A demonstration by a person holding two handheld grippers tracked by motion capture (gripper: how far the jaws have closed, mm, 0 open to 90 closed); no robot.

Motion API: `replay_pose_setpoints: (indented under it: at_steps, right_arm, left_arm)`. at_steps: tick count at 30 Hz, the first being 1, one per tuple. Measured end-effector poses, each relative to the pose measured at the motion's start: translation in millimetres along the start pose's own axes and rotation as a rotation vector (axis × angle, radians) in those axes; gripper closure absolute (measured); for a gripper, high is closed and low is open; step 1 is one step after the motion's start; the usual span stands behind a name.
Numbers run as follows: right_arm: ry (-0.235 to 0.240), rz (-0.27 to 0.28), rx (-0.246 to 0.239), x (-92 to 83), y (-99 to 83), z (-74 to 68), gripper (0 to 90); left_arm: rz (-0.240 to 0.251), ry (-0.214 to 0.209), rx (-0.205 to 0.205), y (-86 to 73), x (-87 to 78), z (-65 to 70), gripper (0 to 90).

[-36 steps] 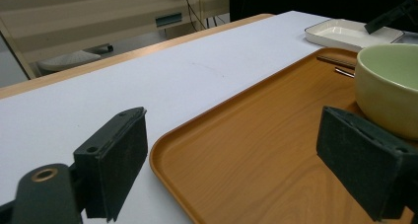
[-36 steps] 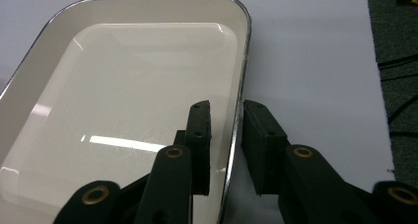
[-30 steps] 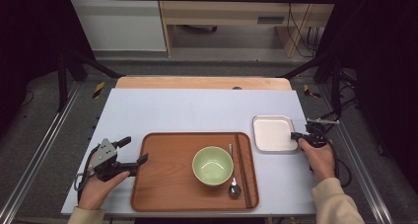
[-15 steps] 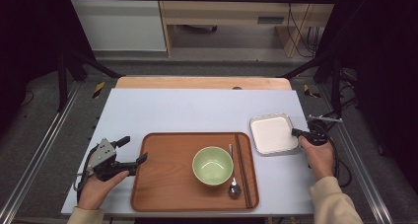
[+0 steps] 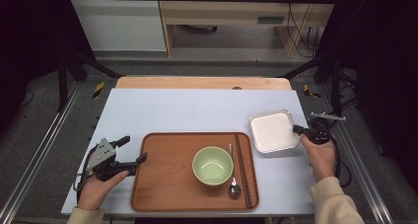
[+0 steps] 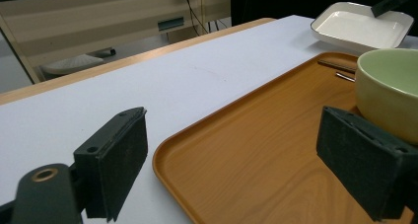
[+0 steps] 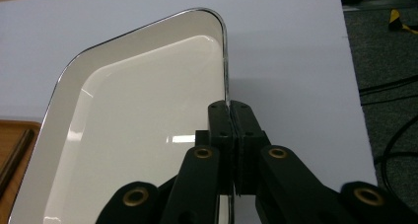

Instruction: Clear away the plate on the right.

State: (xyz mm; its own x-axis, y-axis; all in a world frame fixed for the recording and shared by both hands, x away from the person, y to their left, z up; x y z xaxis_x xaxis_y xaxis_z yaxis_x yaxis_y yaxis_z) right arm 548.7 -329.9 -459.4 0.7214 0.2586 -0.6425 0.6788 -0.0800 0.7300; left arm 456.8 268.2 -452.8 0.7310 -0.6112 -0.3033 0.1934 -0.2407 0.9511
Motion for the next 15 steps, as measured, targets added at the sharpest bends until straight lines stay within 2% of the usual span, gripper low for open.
replay_pose_setpoints:
  at_steps: [1,4,6,8,13,15]
  right_arm:
    - [-0.007,0.005,-0.014,-1.6,1.2,-0.1,89.3]
    - [0.001,0.022,-0.006,-7.7,5.2,-4.3,89.4]
    - [0.001,0.035,-0.018,-9.8,7.3,-5.9,89.3]
    - [0.012,0.048,-0.011,-13.2,9.1,-9.9,89.3]
    - [0.03,0.081,-0.032,-21.8,14.8,-20.6,89.3]
    - [0.039,0.093,-0.037,-24.5,17.7,-24.8,89.3]
  left_arm:
    - [0.003,0.003,0.0,0.2,-0.1,-0.7,11.9]
    - [0.002,0.007,-0.005,-0.4,0.3,-1.5,11.9]
    - [0.001,0.009,-0.007,-0.4,0.4,-1.4,11.9]
    - [0.006,0.012,-0.005,0.5,0.5,-0.6,11.9]
    - [0.018,0.006,0.005,1.9,0.4,1.3,11.9]
    - [0.022,0.005,-0.004,2.2,0.3,1.0,11.9]
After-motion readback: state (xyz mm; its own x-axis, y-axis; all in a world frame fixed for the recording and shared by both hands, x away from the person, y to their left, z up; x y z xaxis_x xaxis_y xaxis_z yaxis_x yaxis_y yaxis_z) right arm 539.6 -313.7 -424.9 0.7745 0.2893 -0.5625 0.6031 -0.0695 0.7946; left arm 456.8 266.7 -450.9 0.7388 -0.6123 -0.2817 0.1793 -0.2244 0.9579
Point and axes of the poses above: each handheld gripper's, and its own axes: x roughly forward along the jaws, y roughly out of its top, z roughly to its right, the point moved 3 cm from there along x, roughly forward along the jaws, and after that the axes turned 1 degree about -z, right-handed, at the moved point
